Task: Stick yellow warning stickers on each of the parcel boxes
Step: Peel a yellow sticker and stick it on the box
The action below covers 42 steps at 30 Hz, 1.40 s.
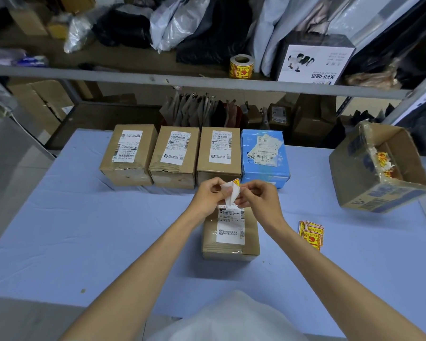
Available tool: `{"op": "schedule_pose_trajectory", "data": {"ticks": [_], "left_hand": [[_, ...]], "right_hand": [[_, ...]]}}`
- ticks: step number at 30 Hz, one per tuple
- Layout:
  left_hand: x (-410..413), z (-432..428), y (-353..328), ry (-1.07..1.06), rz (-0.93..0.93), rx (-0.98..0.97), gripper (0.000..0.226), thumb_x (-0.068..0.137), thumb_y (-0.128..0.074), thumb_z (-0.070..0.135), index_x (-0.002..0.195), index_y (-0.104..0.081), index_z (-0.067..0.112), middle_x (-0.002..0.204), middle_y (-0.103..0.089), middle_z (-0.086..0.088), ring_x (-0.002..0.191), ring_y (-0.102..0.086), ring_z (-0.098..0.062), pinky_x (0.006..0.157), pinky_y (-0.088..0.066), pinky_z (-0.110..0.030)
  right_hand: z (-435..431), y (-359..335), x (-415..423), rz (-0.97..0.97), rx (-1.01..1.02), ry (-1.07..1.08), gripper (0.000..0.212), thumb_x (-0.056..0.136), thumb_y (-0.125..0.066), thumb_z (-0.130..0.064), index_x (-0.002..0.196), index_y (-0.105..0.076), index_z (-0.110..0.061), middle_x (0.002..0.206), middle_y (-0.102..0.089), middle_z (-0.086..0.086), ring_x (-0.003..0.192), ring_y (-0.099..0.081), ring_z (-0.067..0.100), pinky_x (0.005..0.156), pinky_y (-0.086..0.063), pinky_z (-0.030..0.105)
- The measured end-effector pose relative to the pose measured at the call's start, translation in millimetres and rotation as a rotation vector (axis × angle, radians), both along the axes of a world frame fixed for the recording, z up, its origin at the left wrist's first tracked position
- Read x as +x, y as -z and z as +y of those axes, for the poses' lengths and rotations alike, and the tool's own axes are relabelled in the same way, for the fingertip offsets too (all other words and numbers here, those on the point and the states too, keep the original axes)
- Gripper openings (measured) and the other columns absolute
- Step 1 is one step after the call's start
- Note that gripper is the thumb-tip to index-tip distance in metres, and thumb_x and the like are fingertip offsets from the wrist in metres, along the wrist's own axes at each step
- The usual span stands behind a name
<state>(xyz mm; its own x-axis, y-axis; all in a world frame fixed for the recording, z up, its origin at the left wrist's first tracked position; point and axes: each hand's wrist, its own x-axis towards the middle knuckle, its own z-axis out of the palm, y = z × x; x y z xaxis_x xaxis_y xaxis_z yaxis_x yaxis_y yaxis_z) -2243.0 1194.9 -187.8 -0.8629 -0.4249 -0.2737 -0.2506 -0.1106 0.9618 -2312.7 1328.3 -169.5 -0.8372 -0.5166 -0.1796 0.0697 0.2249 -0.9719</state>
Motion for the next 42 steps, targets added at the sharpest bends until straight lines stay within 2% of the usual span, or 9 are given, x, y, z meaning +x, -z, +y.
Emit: {"op": "schedule_pose_trajectory", "data": {"ticks": [6,13,16,20,24,27,30,35,42], "left_hand": [[1.9,-8.6,5.4,-0.080,-0.052,0.022,0.018,0.095,-0.054,0.007,0.079,-0.052,0.014,0.077,-0.059,-0.005,0.074,-0.055,-0.016,0.076,-0.050,-0.036],[2.2,-9.0,7.6,-0.163,-0.089,-0.048,0.022,0.095,-0.045,-0.004,0.096,-0.057,0.016,0.093,-0.064,-0.008,0.077,-0.060,-0.017,0.068,-0.053,-0.033],[4.8,-12.1,7.4,-0.146,-0.096,-0.119,0.034,0.093,-0.041,-0.006,0.087,-0.061,0.020,0.097,-0.063,-0.004,0.083,-0.059,-0.018,0.071,-0.051,-0.034],[7.2,-14.7,6.4,-0.156,-0.169,-0.196,0.041,0.093,-0.037,-0.002,0.069,-0.060,0.022,0.083,-0.063,0.007,0.078,-0.054,-0.008,0.070,-0.044,-0.026],[6.9,-14.0,2.4,-0.184,-0.198,-0.122,0.026,0.081,-0.046,0.027,0.056,-0.047,0.018,0.062,-0.048,0.003,0.060,-0.039,-0.012,0.060,-0.030,-0.030],[5.6,-13.8,2.0,-0.149,-0.200,-0.182,0.041,0.096,-0.045,0.033,0.059,-0.035,0.019,0.058,-0.034,0.002,0.053,-0.028,-0.011,0.054,-0.021,-0.030],[3.1,-12.6,4.9,-0.119,-0.209,-0.201,0.042,0.102,-0.034,0.028,0.063,-0.042,0.018,0.057,-0.035,0.002,0.051,-0.030,-0.011,0.053,-0.023,-0.028],[2.8,-8.5,4.4,-0.105,-0.254,-0.159,0.026,0.097,-0.028,0.007,0.104,-0.050,0.020,0.067,-0.051,0.000,0.059,-0.042,-0.011,0.057,-0.033,-0.027],[2.9,2.7,-7.2,-0.058,-0.193,-0.323,0.034,0.082,-0.033,-0.009,0.092,-0.054,0.016,0.074,-0.048,0.004,0.071,-0.044,-0.010,0.061,-0.033,-0.025]], "right_hand": [[2.5,3.5,-4.6,-0.006,0.033,0.062,0.013,0.089,-0.055,-0.001,0.082,-0.065,-0.005,0.071,-0.070,0.018,0.065,-0.070,0.024,0.062,-0.060,0.032],[2.6,8.0,-5.9,0.009,0.087,0.075,0.011,0.089,-0.055,-0.001,0.087,-0.065,-0.001,0.073,-0.071,0.016,0.064,-0.069,0.021,0.058,-0.057,0.026],[4.4,9.2,-9.2,0.001,0.103,0.092,0.011,0.090,-0.055,-0.002,0.088,-0.066,0.000,0.073,-0.071,0.016,0.064,-0.070,0.019,0.058,-0.057,0.024],[5.7,9.0,-11.5,-0.001,0.111,0.094,0.012,0.090,-0.055,-0.003,0.085,-0.065,-0.002,0.072,-0.071,0.014,0.066,-0.071,0.021,0.056,-0.056,0.022],[5.6,8.0,-9.4,-0.004,0.113,0.091,0.013,0.090,-0.055,-0.003,0.081,-0.063,-0.005,0.074,-0.071,0.013,0.066,-0.071,0.020,0.055,-0.055,0.020],[4.0,6.8,-9.0,-0.002,0.119,0.095,0.012,0.090,-0.055,-0.003,0.083,-0.064,-0.003,0.074,-0.071,0.012,0.066,-0.071,0.019,0.056,-0.055,0.021],[2.4,5.8,-8.4,-0.008,0.118,0.101,0.012,0.090,-0.054,-0.002,0.085,-0.065,0.000,0.073,-0.071,0.013,0.064,-0.069,0.016,0.057,-0.056,0.021],[2.1,5.1,-8.2,-0.010,0.123,0.112,0.012,0.090,-0.055,-0.002,0.086,-0.066,0.000,0.072,-0.071,0.015,0.063,-0.069,0.017,0.059,-0.057,0.022],[0.8,2.5,-7.8,-0.022,0.127,0.140,0.013,0.087,-0.055,-0.001,0.083,-0.067,0.000,0.070,-0.071,0.015,0.063,-0.069,0.019,0.060,-0.057,0.025]]}}
